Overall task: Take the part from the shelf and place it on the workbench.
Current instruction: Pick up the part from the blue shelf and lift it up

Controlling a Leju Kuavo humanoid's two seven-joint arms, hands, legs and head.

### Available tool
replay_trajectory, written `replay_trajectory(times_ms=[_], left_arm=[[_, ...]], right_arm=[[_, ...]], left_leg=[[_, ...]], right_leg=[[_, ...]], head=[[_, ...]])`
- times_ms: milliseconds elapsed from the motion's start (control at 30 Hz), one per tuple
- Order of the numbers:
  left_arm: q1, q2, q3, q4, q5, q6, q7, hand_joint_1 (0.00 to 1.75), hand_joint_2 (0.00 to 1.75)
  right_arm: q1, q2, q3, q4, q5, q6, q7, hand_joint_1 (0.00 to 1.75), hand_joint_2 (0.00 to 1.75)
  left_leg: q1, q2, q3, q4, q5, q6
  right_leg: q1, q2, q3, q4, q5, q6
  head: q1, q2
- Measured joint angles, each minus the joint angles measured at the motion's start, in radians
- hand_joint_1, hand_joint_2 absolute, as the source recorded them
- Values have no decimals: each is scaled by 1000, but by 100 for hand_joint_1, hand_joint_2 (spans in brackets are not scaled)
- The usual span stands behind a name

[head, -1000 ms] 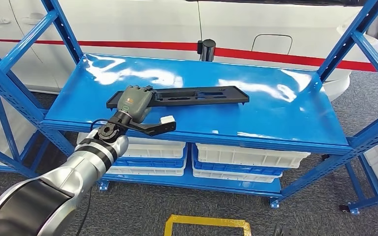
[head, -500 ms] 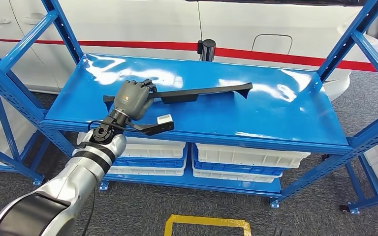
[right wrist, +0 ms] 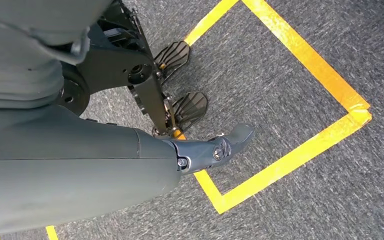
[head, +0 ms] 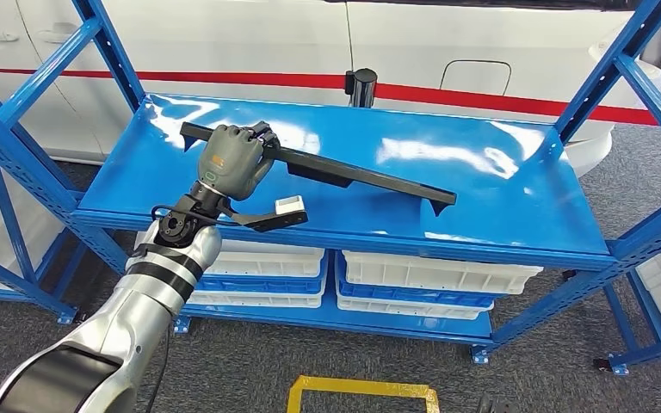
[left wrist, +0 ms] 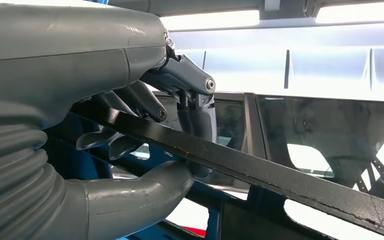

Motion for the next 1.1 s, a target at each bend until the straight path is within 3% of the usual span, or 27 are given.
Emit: replay_trajectory(times_ms=[667,800,867,900,967,1000,1033,1067,1100], left_arm=[[42,-11,8,-76,31,0,-50,175,175],[48,-15,10,-96,49,0,-70,175,175],[52,-21,12,-117,57,0,-81,175,175],[55,-24,13,-127,61,0,-85,175,175],[64,-28,15,-141,66,0,-92,175,175],[72,-30,16,-145,68,0,-95,175,175],[80,-31,18,-150,70,0,-97,175,175],[87,-33,19,-153,73,0,-100,175,175],[94,-35,20,-157,75,0,-103,175,175]], right_arm=[[0,1,-8,0,3,0,-3,0,0],[-4,2,-9,0,3,0,-4,0,0],[-7,0,-10,-1,4,0,-6,0,0],[-9,-1,-11,-1,6,0,-6,0,0],[-8,-1,-14,-1,8,0,-7,0,0],[-7,-1,-16,-1,8,0,-7,0,0],[-6,-2,-17,-1,9,0,-7,0,0],[-5,-3,-19,-1,9,0,-7,0,0],[-4,-5,-20,-1,9,0,-7,0,0]], left_leg=[[-1,0,0,1,-1,1],[-5,-1,-2,-2,-1,14],[0,2,4,-20,7,25],[3,3,6,-27,11,31],[2,4,5,-29,11,33],[2,3,5,-28,10,32],[2,3,6,-28,8,31],[4,2,8,-27,6,28],[5,0,10,-24,2,22]], right_leg=[[-1,0,-1,-1,0,1],[-6,0,-7,-4,2,9],[-4,-1,-36,42,-15,7],[-4,-1,-70,97,-33,4],[-5,-1,-168,249,-71,-2],[-6,-1,-214,307,-76,2],[-9,-1,-244,328,-64,10],[-12,-2,-255,308,-35,22],[-17,-3,-246,248,10,37]], head=[[0,0],[-1,0],[0,0],[2,0],[3,0],[4,0],[3,0],[4,0],[4,0]])
